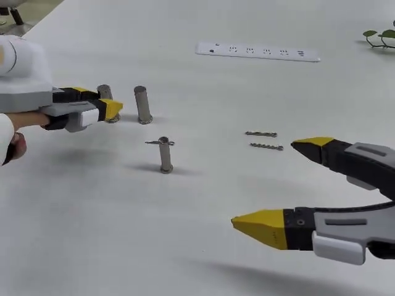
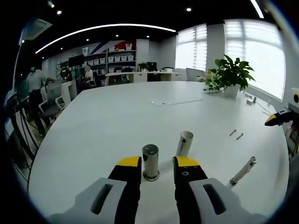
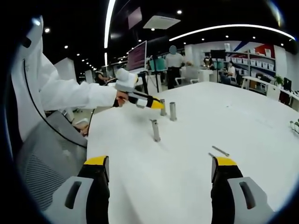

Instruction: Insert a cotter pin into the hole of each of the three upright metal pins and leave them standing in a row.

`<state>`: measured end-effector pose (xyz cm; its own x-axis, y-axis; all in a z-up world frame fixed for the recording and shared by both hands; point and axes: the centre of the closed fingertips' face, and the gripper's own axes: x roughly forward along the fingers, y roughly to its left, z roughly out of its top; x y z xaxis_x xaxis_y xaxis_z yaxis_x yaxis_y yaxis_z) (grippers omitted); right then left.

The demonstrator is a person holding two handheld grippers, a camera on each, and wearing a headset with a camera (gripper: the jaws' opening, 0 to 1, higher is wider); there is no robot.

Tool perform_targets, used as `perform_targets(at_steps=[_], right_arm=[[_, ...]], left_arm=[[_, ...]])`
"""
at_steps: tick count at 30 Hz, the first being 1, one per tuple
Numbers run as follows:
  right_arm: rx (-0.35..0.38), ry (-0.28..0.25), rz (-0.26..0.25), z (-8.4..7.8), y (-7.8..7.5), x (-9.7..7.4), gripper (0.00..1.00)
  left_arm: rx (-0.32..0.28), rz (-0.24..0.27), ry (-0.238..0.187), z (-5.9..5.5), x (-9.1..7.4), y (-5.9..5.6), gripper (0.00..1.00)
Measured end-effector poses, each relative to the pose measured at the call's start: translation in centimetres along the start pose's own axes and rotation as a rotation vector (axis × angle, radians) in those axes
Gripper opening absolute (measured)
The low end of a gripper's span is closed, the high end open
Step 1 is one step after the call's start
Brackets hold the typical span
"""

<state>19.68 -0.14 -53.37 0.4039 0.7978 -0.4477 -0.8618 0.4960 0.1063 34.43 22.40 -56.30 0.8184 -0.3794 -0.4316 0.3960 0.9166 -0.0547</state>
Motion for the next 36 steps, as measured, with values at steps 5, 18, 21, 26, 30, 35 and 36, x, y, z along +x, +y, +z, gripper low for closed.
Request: perform_targets(at_steps=[5,18,21,26,30,35,36], right_arm=[[-0.005,0.004,-0.002,0.0,0.0,0.0,0.88],[-0.010,0.010,-0.004,-0.1,-0.1,-0.2,0.87],[-0.007,0.011,-0.001,-0.2,0.0,-0.3,0.87],[-0.007,0.015,-0.005,-0.3,-0.1,-0.3,0.87],[-0.005,0.015,-0.005,-0.3,-0.1,-0.2,0.87],[-0.004,0.020,-0.008,-0.4,-0.3,-0.2,0.87],[-0.006,0.021,-0.008,-0.4,-0.3,-0.2,0.87]], left_arm=[[0.010,0.022,-0.007,0.4,0.2,0.6,0.16],[0.018,0.018,0.008,0.4,0.6,0.8,0.10],[0.022,0.003,0.014,0.5,0.5,0.7,0.10],[0.036,0.002,0.016,0.4,0.4,0.6,0.10],[0.044,0.010,0.016,0.4,0.4,0.5,0.09],[0.016,-0.002,0.015,0.7,-0.3,0.2,0.09],[0.017,-0.002,0.014,0.8,-0.5,0.1,0.09]])
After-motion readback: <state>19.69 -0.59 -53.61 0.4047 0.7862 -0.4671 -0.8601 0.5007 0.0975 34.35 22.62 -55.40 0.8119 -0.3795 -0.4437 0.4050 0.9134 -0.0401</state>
